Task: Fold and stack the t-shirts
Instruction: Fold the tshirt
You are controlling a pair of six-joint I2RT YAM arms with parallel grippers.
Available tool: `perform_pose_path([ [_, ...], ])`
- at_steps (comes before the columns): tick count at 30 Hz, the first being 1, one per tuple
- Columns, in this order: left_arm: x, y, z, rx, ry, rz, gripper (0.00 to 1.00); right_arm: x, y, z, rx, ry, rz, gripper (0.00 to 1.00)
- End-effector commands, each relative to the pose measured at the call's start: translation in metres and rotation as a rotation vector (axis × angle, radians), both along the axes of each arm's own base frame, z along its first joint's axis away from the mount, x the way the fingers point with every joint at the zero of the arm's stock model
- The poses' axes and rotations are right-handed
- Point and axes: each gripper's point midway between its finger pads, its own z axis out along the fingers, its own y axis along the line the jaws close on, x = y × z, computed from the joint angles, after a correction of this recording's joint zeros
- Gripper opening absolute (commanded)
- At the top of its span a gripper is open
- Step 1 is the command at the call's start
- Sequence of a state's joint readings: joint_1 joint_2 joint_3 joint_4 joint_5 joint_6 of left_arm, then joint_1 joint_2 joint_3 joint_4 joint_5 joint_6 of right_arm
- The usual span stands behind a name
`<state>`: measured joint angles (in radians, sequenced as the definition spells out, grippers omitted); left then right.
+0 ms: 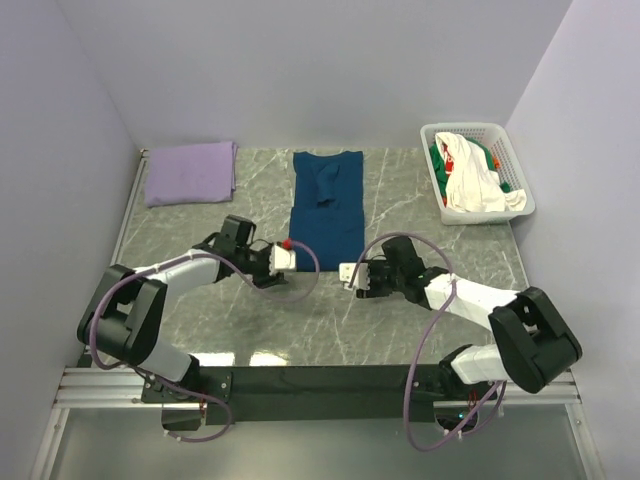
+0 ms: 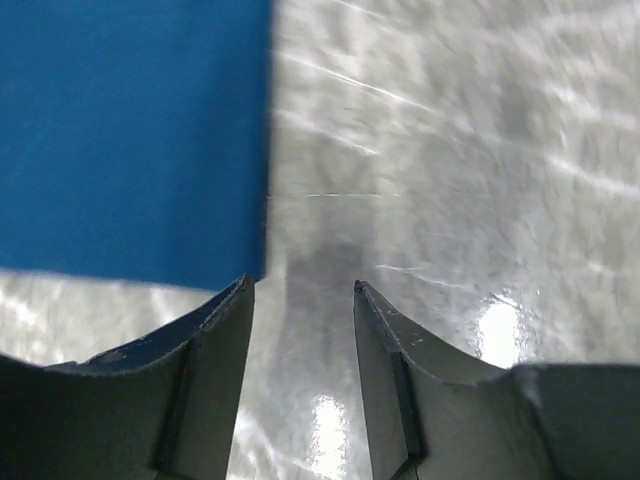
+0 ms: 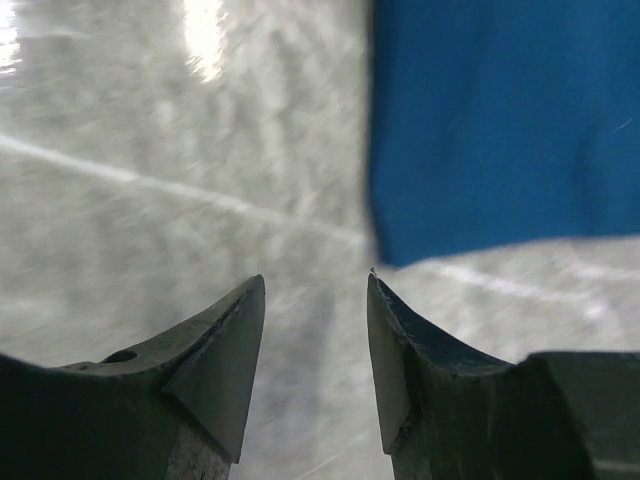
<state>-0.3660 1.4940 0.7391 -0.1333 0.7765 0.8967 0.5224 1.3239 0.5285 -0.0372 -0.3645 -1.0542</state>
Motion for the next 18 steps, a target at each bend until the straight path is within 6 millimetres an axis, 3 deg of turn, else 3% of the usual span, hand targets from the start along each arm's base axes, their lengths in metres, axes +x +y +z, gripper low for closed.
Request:
perform_pose_path([
  [1,0.014,-0.003,0.001,0.086,-0.265,-0.124,0.50,0.036,0.023,0.032,0.010,-0.282,0.130,0.52],
  [9,0.026,-0.010,-0.020,0.165,-0.468,-0.226,0.48,0.036,0.019,0.007,-0.064,-0.299,0.203,0.50],
  [18,0.042,-0.014,-0.035,0.219,-0.503,-0.257,0.39,0.047,0.017,-0.009,-0.124,-0.267,0.217,0.42],
])
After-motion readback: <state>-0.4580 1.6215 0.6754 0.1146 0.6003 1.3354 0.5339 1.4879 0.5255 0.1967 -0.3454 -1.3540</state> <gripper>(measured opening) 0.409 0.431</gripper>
